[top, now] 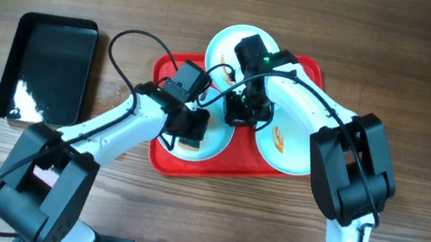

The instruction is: Clean dirty plates on tray and stack at the side

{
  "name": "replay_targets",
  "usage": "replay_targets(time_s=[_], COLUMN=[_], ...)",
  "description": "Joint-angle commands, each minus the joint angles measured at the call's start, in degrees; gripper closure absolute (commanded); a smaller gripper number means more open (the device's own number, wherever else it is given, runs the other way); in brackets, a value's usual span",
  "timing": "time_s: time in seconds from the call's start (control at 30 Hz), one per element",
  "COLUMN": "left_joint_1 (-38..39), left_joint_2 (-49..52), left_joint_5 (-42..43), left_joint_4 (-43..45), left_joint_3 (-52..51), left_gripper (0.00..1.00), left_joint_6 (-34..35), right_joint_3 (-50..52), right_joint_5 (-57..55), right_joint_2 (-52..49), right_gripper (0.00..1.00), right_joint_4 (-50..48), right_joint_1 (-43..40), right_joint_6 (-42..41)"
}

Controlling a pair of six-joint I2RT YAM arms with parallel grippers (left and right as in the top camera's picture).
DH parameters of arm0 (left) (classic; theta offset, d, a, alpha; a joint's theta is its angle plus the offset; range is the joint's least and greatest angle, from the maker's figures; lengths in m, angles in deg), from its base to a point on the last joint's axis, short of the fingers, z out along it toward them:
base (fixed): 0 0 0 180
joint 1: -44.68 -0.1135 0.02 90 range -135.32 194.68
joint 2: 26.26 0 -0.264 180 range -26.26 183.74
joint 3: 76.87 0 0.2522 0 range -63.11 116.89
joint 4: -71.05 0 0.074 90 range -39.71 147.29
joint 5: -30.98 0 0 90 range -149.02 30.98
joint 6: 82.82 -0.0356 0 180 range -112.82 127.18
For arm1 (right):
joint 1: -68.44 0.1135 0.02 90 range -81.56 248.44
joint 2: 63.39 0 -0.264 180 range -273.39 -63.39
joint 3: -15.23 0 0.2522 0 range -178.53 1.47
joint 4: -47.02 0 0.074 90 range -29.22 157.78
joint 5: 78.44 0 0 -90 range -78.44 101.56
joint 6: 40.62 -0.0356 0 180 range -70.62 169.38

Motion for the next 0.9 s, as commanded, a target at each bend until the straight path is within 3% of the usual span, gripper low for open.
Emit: replay_targets(time_s=[0.0,0.3,0.37,0.47,0.73,0.87], left_joint_1=[0.5,0.5,0.5,0.5,-1.1,-2.9], left_joint_2=[0.6,3.5,4.0,4.0,2.8,2.5], left_joint_5=[-3.1,-3.9,-3.9,-3.9,-4.7,-15.8], left_joint_4=[0.2,0.2,0.2,0.3,-0.2,-0.7], left_joint_3=[-0.4,-0.4,-0.4,-0.4,0.4,0.4], left_gripper=[0.68,0.71,0.76,0.96,0.96,0.96], left_joint_6=[-0.9,-0.8,-0.9,-0.4,1.0,1.0], right_joint_3=[0.6,0.6,0.6,0.6,0.6,0.6], right_joint_5=[-0.2,-0.2,-0.2,-0.1,-0.2,-0.2], right_joint_2=[-1.5,-1.5,-1.5,-1.5,-1.5,-1.5], right_gripper=[0.96,0.96,0.96,0.96,0.96,0.96], right_joint_4=[-0.3,-0.2,-0.2,-0.2,-0.2,-0.2], right_joint_1=[-0.1,-0.1,-0.1,-0.1,-0.1,-0.1], right_joint_6=[-0.5,-0.4,-0.4,-0.4,-0.4,-0.4])
